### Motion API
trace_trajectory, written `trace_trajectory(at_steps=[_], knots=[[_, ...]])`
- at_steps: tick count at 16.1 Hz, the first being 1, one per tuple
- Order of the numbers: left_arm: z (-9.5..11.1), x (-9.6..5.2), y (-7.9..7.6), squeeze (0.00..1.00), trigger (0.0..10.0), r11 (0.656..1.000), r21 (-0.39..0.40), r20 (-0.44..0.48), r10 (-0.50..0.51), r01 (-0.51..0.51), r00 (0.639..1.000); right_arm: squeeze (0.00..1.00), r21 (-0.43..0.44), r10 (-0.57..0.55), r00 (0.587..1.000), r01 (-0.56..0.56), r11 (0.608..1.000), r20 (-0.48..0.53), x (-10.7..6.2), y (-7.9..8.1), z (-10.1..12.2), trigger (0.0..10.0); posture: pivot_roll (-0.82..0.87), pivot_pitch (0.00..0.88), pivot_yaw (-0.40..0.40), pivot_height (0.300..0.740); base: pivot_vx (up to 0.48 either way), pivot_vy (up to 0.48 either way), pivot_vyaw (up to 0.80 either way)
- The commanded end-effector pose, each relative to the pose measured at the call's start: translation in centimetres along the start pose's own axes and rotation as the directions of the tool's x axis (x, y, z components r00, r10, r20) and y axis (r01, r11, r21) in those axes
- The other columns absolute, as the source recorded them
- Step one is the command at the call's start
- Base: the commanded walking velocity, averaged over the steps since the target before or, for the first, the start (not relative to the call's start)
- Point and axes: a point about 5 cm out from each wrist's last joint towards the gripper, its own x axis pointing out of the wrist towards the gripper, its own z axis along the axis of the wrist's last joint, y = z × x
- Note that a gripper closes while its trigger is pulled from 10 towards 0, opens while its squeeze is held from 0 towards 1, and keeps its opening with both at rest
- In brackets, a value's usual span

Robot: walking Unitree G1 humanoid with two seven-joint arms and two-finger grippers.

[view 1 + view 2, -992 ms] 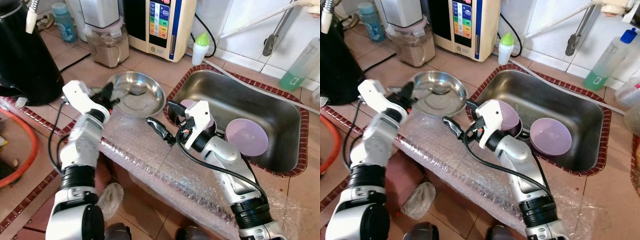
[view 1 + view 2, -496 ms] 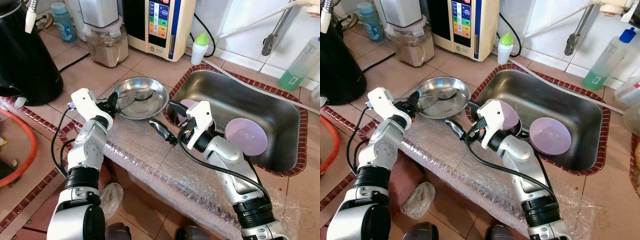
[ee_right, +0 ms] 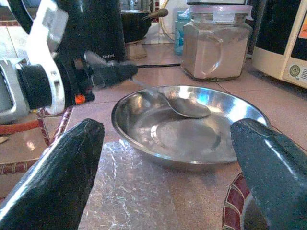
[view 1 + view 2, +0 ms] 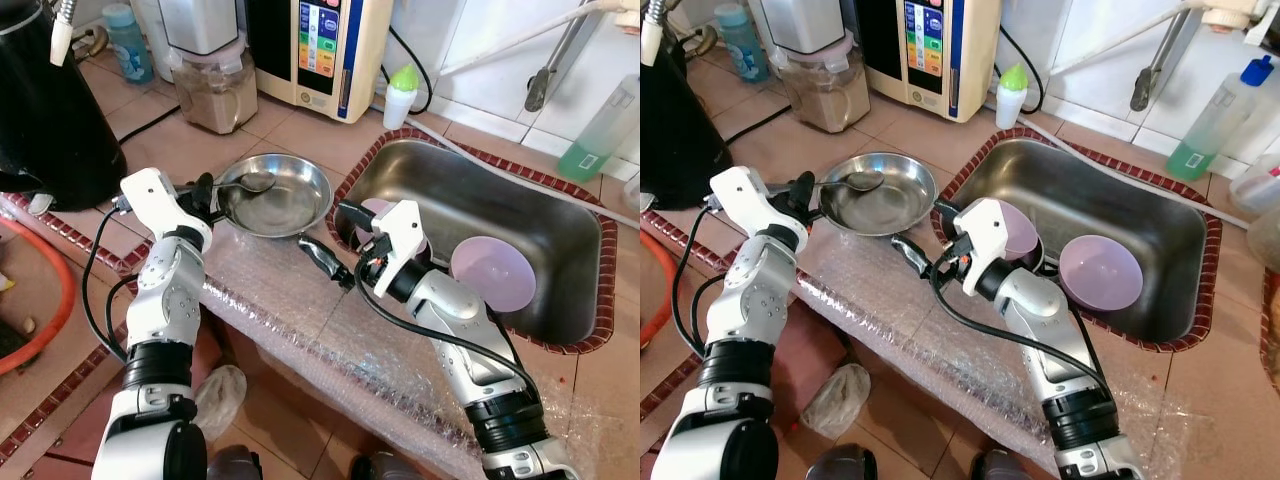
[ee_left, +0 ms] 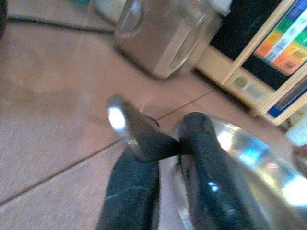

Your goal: Kitchen organization

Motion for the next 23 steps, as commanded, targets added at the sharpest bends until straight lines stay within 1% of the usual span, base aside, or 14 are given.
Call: trace_trajectory(at_steps=[1, 3, 4, 8, 9, 11, 12, 13, 16, 17, 18, 20, 21, 23], knots=[[0.3, 0.0, -0.7, 0.00, 0.0, 0.999, -0.001, 0.009, -0.044, 0.044, 0.999, 0.00, -0.014, -0.021, 1.000, 0.021, 1.000, 0.003, -0.2, -0.5, 0.1, 10.0, 0.01, 0.040, -0.005, 0.740, 0.000, 0.000, 0.00], [1.0, 0.2, -2.2, 0.00, 0.0, 0.989, -0.002, 0.031, -0.145, 0.146, 0.989, 0.00, -0.018, -0.022, 1.000, 0.022, 1.000, 0.006, -0.1, -0.5, 0.1, 10.0, 0.02, 0.036, -0.002, 0.740, 0.000, 0.000, 0.00], [1.5, 0.3, -3.7, 0.00, 0.0, 0.967, 0.057, 0.038, -0.249, 0.247, 0.968, 0.00, -0.022, -0.013, 1.000, 0.013, 1.000, 0.005, 0.0, -0.4, 0.1, 10.0, 0.02, 0.031, 0.001, 0.740, 0.000, 0.000, 0.00], [3.6, 0.4, -5.6, 0.00, 0.0, 0.902, 0.184, 0.063, -0.407, 0.390, 0.911, 0.00, -0.051, -0.030, 1.000, 0.031, 0.998, 0.008, 0.0, -0.7, 0.2, 10.0, 0.01, 0.017, 0.017, 0.740, 0.000, 0.000, 0.00], [4.2, 0.4, -6.1, 0.00, 0.0, 0.870, 0.216, 0.054, -0.463, 0.442, 0.885, 0.00, -0.073, -0.036, 0.999, 0.036, 0.997, 0.006, 0.1, -0.8, 0.3, 10.0, 0.01, 0.022, 0.019, 0.740, 0.000, 0.000, 0.00], [5.1, -0.6, -8.3, 0.00, 0.0, 0.714, 0.292, -0.037, -0.656, 0.636, 0.753, 0.00, -0.180, -0.043, 0.999, 0.046, 0.983, 0.020, 0.3, -0.8, 1.0, 10.0, 0.01, 0.019, 0.022, 0.740, 0.000, 0.000, 0.00], [5.2, -0.8, -8.7, 0.00, 0.0, 0.678, 0.304, -0.062, -0.687, 0.669, 0.724, 0.00, -0.178, -0.058, 0.998, 0.062, 0.982, 0.030, 0.3, -0.9, 1.1, 10.0, 0.01, 0.019, 0.022, 0.740, 0.000, 0.000, 0.00], [5.3, -1.1, -9.6, 0.00, 0.0, 0.581, 0.340, -0.135, -0.748, 0.740, 0.650, 0.00, -0.197, -0.110, 0.993, 0.118, 0.973, 0.050, 0.4, -1.5, 1.3, 10.0, 0.01, 0.018, 0.023, 0.740, 0.000, 0.000, 0.00], [4.7, -1.6, -10.3, 0.00, 0.0, 0.472, 0.355, -0.236, -0.790, 0.807, 0.566, 0.00, -0.250, -0.226, 0.970, 0.241, 0.938, 0.088, 0.3, -3.3, 1.9, 10.0, 0.01, 0.017, 0.025, 0.740, 0.000, 0.000, 0.00], [3.4, -2.1, -10.5, 0.00, 0.0, 0.403, 0.353, -0.322, -0.795, 0.845, 0.514, 0.00, -0.283, -0.270, 0.957, 0.289, 0.914, 0.104, 0.2, -3.9, 2.2, 10.0, 0.01, 0.017, 0.026, 0.740, 0.000, 0.000, 0.00], [3.1, -2.3, -10.5, 0.00, 0.0, 0.383, 0.352, -0.345, -0.795, 0.854, 0.499, 0.00, -0.306, -0.283, 0.953, 0.302, 0.903, 0.106, 0.1, -4.0, 2.2, 10.0, 0.01, 0.017, 0.026, 0.740, 0.000, 0.000, 0.00], [2.5, -2.3, -10.6, 0.00, 0.0, 0.403, 0.323, -0.339, -0.796, 0.856, 0.502, 0.00, -0.325, -0.294, 0.952, 0.305, 0.895, 0.084, 0.1, -4.1, 1.6, 10.0, 0.01, 0.017, 0.028, 0.740, 0.000, 0.000, 0.00], [2.1, -2.3, -10.7, 0.00, 0.0, 0.404, 0.312, -0.340, -0.798, 0.860, 0.498, 0.00, -0.266, -0.329, 0.943, 0.332, 0.905, 0.057, 0.0, -4.5, 0.8, 0.0, 0.01, 0.018, 0.026, 0.740, 0.000, 0.000, 0.00], [1.8, -2.4, -10.9, 0.00, 0.0, 0.392, 0.307, -0.351, -0.801, 0.867, 0.486, 0.00, -0.247, -0.318, 0.948, 0.310, 0.918, 0.010, 0.2, -4.5, 0.1, 0.0, 0.01, 0.018, 0.026, 0.740, 0.000, 0.000, 0.00]])
